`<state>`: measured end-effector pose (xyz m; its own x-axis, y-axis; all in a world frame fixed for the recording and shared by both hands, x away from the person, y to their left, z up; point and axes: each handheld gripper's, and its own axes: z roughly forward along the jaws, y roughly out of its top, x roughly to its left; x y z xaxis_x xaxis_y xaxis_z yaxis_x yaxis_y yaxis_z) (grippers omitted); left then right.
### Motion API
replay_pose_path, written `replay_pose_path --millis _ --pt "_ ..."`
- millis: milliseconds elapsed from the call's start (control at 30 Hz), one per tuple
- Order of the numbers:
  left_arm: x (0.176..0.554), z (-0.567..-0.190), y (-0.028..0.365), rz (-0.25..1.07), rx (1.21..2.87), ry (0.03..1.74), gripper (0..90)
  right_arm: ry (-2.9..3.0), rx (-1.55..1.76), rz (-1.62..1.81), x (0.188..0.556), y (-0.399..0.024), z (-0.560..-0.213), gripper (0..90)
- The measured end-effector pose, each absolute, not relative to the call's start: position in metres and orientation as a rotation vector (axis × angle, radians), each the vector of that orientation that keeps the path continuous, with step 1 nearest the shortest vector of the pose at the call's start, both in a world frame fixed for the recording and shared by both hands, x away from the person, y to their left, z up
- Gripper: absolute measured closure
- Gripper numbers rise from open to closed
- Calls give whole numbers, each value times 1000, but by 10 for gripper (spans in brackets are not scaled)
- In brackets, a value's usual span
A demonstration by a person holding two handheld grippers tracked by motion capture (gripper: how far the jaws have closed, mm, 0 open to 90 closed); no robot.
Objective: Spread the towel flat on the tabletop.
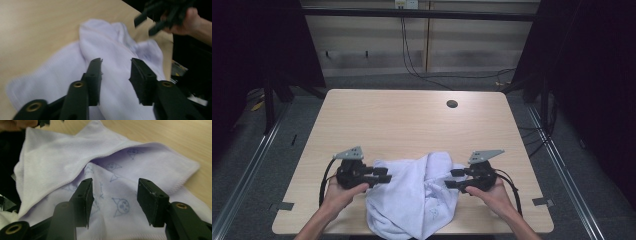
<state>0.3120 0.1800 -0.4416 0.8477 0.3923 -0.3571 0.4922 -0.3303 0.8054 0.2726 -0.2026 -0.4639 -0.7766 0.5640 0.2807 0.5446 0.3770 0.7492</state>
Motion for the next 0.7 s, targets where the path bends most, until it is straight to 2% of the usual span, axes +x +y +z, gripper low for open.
replay_pose_path --millis 100,267,367,467,500,533,567,600,633,667,700 --pt "337 -451 159 -135 2016 710 621 2647 1011 1405 281 -180 -473 443" --pt "335 -478 144 -199 2079 697 500 2687 979 1424 280 -168 -478 434" --pt "327 -489 140 -198 2133 690 500 2718 978 1393 276 -163 -486 433" --pt "324 -494 136 -192 2173 691 573 2747 970 1351 274 -158 -494 441" --pt "324 -495 135 -191 2175 687 735 2751 977 1342 274 -157 -496 498" --pt "323 -496 134 -200 2177 678 735 2751 977 1342 274 -157 -496 498" --pt "323 -496 131 -199 2184 656 826 2747 979 1330 275 -156 -498 639" --pt "323 -496 131 -199 2184 656 838 2747 979 1330 275 -156 -498 639" --pt "323 -490 134 -200 2145 665 844 2740 983 1288 274 -155 -500 752" --pt "323 -490 134 -200 2145 665 847 2740 983 1288 274 -155 -500 752" --pt "325 -481 143 -198 2067 677 849 2742 986 1279 276 -158 -498 809"
